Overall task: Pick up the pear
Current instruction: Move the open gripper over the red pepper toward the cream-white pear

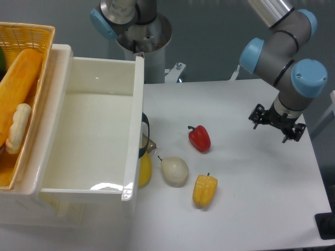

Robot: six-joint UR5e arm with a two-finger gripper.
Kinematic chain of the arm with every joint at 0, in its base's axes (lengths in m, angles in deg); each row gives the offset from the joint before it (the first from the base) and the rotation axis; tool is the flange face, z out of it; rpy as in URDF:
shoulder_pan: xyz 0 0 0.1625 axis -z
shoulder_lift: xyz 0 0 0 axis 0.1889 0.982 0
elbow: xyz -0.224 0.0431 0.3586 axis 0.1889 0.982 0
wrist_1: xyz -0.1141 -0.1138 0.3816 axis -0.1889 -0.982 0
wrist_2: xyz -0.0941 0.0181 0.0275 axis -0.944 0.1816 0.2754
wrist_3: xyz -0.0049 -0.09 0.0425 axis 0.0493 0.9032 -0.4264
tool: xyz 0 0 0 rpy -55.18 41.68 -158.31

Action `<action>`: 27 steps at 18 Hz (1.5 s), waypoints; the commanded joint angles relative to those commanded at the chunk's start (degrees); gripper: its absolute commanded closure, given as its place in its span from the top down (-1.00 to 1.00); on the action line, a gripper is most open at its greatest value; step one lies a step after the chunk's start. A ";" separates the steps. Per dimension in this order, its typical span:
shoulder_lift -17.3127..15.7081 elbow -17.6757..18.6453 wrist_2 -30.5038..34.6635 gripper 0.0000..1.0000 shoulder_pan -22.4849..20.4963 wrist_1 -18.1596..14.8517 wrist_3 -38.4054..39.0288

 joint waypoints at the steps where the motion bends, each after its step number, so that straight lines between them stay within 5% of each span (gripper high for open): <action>1: -0.09 0.09 0.00 1.00 0.00 0.00 0.00; 4: -0.17 0.18 0.00 1.00 0.09 -0.09 1.66; 8: -0.88 2.02 0.17 1.00 0.61 -0.09 13.77; 16: -8.16 7.99 0.00 1.00 0.97 -0.53 26.96; 22: -8.62 8.44 -0.35 1.00 5.79 -0.53 53.65; 27: -7.21 8.00 -0.79 1.00 9.92 -0.62 68.01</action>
